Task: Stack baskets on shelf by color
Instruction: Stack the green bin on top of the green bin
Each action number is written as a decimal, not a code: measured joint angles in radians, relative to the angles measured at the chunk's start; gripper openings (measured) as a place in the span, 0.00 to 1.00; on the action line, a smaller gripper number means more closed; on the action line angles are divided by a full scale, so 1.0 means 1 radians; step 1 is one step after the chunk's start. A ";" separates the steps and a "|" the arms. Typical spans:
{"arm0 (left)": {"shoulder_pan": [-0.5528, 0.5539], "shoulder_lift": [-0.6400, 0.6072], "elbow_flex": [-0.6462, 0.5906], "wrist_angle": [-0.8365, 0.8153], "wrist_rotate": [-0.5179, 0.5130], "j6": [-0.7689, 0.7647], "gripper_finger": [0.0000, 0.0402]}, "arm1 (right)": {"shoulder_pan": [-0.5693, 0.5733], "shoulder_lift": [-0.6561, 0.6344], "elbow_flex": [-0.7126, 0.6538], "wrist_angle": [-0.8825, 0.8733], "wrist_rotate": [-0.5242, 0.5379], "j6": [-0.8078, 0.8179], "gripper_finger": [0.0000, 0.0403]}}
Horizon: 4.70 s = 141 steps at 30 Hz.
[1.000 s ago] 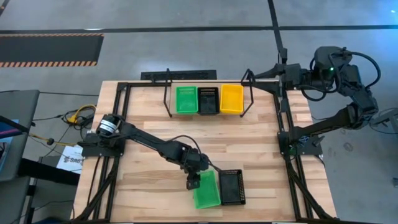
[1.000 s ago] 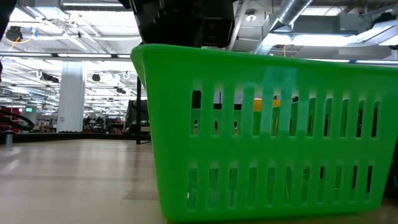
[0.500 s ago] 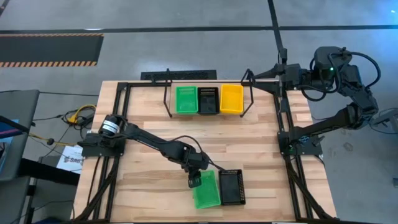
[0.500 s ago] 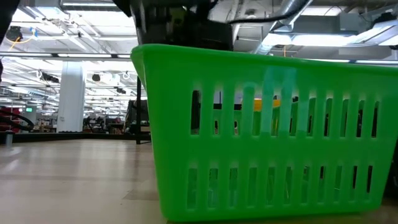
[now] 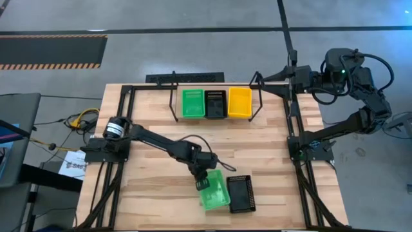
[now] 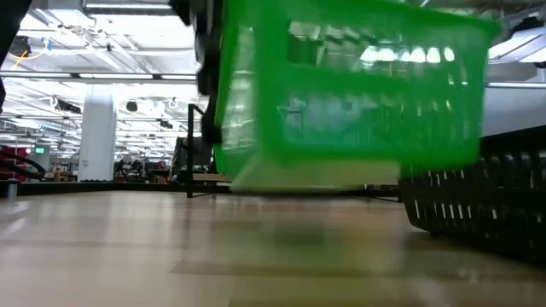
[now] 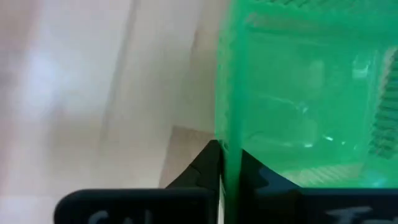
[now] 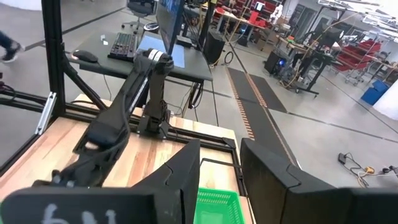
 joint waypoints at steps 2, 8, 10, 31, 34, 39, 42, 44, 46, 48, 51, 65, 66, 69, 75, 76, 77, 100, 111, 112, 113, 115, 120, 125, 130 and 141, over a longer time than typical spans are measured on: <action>0.010 -0.034 0.044 -0.083 -0.036 0.020 0.00 | 0.000 0.000 0.000 0.000 0.000 0.000 0.34; 0.050 -0.161 0.303 -0.455 -0.266 0.132 0.00 | 0.000 0.000 0.000 0.000 0.000 -0.003 0.34; 0.076 -0.183 0.412 -0.596 -0.345 0.163 0.00 | 0.000 0.000 0.000 0.000 0.000 -0.004 0.33; 0.691 -0.198 0.820 -0.745 -0.220 0.837 0.00 | 0.000 0.042 0.001 0.013 0.000 0.091 0.33; 0.777 -0.175 0.820 -0.762 -0.157 0.909 0.00 | 0.000 0.057 0.000 0.020 0.000 0.096 0.33; 0.869 -0.111 0.819 -0.808 -0.109 1.030 0.00 | 0.000 0.083 0.000 0.064 0.000 0.118 0.33; 0.891 -0.055 0.818 -0.830 -0.100 1.101 0.00 | 0.000 0.101 0.000 0.077 0.001 0.118 0.33; 0.906 -0.017 0.819 -0.845 -0.101 1.154 0.00 | 0.000 0.112 0.000 0.079 0.001 0.121 0.33; 0.908 0.021 0.819 -0.846 -0.105 1.198 0.00 | 0.000 0.124 0.000 0.099 0.002 0.121 0.33; 0.916 0.062 0.819 -0.849 -0.118 1.236 0.00 | 0.000 0.131 0.000 0.089 0.003 0.122 0.33; 0.927 0.121 0.819 -0.849 -0.121 1.264 0.00 | 0.000 0.143 0.000 0.091 0.004 0.134 0.33; 0.969 0.245 0.819 -0.837 -0.118 1.285 0.00 | 0.000 0.154 0.000 0.091 0.006 0.147 0.33; 0.969 0.245 0.819 -0.831 -0.105 1.285 0.00 | 0.000 0.154 0.000 0.091 0.006 0.147 0.33; 0.969 0.245 0.819 -0.840 -0.079 1.281 0.00 | 0.000 0.154 0.000 0.091 0.006 0.140 0.33; 0.956 0.245 0.819 -0.855 -0.077 1.285 0.00 | 0.000 0.154 0.000 0.091 0.007 0.129 0.33; 0.954 0.245 0.819 -0.869 -0.075 1.285 0.00 | 0.000 0.154 0.000 0.091 0.007 0.129 0.33; 0.952 0.245 0.819 -0.884 -0.070 1.285 0.00 | 0.000 0.154 0.000 0.090 0.007 0.129 0.33; 0.933 0.245 0.819 -0.892 -0.065 1.249 0.00 | 0.000 0.153 0.000 0.089 0.007 0.129 0.33; 0.932 0.243 0.819 -0.891 -0.103 1.170 0.10 | 0.000 0.150 0.000 0.089 0.007 0.129 0.33; 0.932 0.243 0.819 -0.889 -0.112 1.164 0.13 | 0.000 0.147 0.000 0.089 0.007 0.129 0.33; 0.932 0.243 0.819 -0.885 -0.115 1.159 0.15 | 0.000 0.145 0.000 0.090 0.007 0.129 0.33; 0.932 0.243 0.819 -0.877 -0.117 1.149 0.20 | 0.001 0.141 0.000 0.090 0.006 0.129 0.33; 0.932 0.243 0.819 -0.856 -0.143 1.115 0.33 | 0.002 0.132 0.000 0.084 0.005 0.129 0.33; 0.932 0.243 0.819 -0.794 -0.215 1.097 0.44 | 0.002 0.129 0.000 0.063 0.005 0.129 0.33; 0.935 0.243 0.819 -0.708 -0.230 1.056 0.49 | 0.002 0.127 0.000 0.060 0.004 0.129 0.33; 0.918 0.241 0.914 -0.768 -0.241 1.021 0.47 | 0.002 0.127 0.000 0.059 0.001 0.129 0.33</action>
